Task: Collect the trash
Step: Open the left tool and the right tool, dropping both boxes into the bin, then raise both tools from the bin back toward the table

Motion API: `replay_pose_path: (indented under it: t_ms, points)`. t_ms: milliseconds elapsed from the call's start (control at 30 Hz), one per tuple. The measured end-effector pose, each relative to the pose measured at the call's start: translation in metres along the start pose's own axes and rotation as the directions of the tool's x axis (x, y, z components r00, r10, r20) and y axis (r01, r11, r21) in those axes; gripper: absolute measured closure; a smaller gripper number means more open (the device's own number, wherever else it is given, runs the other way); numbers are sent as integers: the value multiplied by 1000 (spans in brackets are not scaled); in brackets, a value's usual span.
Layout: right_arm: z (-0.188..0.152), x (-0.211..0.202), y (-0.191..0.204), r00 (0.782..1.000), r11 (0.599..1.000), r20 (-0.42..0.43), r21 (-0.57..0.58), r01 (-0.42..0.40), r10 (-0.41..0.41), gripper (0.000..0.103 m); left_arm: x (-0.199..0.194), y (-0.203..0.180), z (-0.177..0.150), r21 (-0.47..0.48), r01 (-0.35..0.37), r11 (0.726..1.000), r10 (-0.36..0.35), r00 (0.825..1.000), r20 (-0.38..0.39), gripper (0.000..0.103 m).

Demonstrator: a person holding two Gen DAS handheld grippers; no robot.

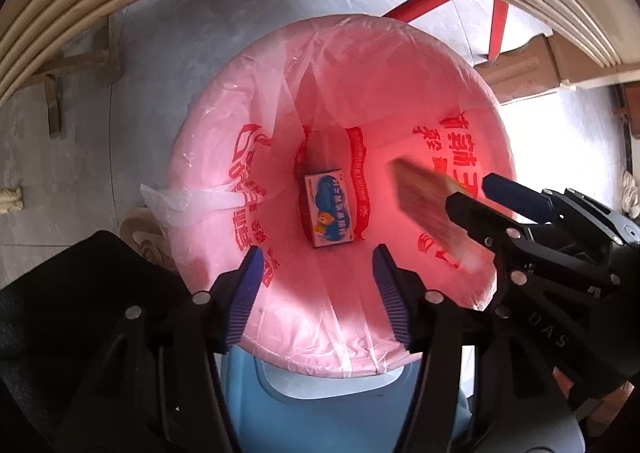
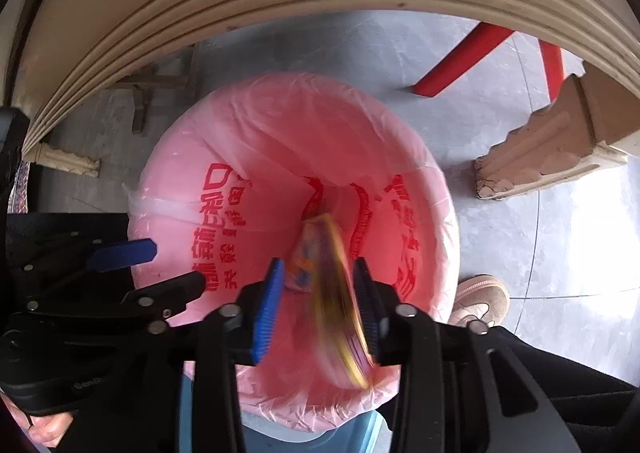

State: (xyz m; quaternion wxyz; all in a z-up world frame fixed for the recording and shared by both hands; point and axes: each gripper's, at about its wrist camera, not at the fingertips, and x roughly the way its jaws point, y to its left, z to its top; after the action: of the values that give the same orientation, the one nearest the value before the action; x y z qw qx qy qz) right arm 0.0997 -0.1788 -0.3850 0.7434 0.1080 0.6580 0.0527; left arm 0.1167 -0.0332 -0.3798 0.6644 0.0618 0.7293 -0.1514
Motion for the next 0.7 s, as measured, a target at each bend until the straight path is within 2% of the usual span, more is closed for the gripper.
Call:
replay_pose_path:
  t_ms: [67,133,567,700]
  points:
    - [0,-1,-2,1000,1000,10,9,13,-13,51,-2,2,0,-11,-7,1000,7,1000,9,44]
    - [1,-2,-3,1000,1000,16,10,10,-10,50,-5,4,-1,-21,-6,1000,6,1000,17,41]
    - [1,-6,-2,1000,1000,18,8,6,-6,50,-8,4,-1,-14,-12,1000,12,1000,11,38]
    - [0,-13,-3,999,1000,31,22,-16,16,50,-13,2,-4,3,-37,999,37,999,29,37]
